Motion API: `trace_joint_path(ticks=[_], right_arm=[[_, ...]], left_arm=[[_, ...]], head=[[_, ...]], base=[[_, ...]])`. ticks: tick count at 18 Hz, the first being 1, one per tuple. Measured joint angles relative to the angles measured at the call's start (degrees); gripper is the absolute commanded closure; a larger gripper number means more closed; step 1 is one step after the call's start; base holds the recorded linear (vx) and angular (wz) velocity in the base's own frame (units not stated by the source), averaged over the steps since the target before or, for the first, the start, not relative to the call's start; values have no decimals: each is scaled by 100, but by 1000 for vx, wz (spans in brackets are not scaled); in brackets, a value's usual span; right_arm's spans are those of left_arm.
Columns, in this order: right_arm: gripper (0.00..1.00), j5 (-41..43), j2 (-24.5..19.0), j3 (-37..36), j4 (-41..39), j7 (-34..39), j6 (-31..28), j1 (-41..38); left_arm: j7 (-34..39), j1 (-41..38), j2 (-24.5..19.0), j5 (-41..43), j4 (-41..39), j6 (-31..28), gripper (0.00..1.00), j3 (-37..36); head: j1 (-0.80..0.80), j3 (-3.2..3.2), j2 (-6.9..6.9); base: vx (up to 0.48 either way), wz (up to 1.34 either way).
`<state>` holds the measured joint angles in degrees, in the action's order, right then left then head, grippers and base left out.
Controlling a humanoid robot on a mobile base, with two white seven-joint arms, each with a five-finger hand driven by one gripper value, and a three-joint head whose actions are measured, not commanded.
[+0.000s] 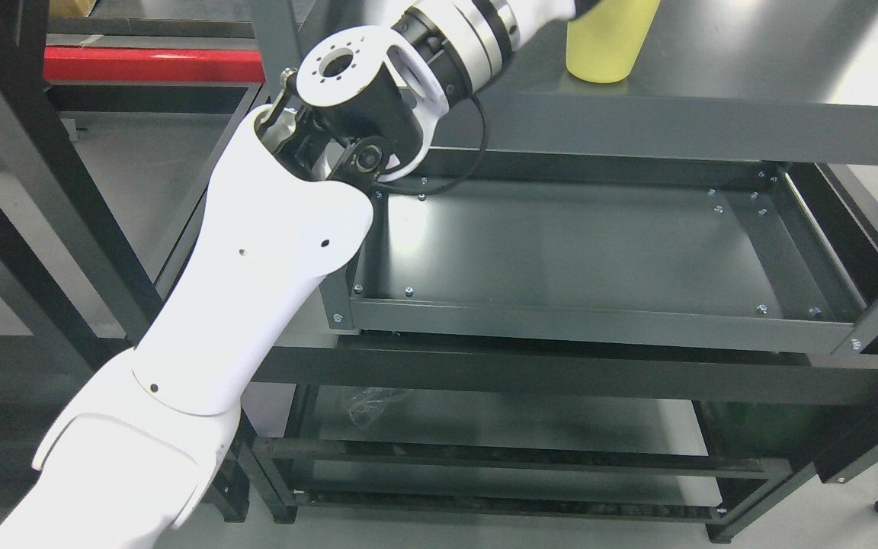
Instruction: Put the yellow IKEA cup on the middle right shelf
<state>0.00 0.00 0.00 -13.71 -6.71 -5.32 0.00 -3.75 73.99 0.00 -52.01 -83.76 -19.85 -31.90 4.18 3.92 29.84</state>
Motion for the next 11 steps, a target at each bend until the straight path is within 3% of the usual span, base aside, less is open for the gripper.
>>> trace_joint_path(ticks=[6,11], right_arm=[[1,0,0,0,0,0,0,0],[1,0,0,0,0,0,0,0]], left_arm=[[-474,-254,0,-1025,-294,-1004,1,-174],[-722,-471,0,-1357,-479,-2020,1,-335]], head=[[0,0,0],[0,0,0]], base=[[0,0],[0,0]])
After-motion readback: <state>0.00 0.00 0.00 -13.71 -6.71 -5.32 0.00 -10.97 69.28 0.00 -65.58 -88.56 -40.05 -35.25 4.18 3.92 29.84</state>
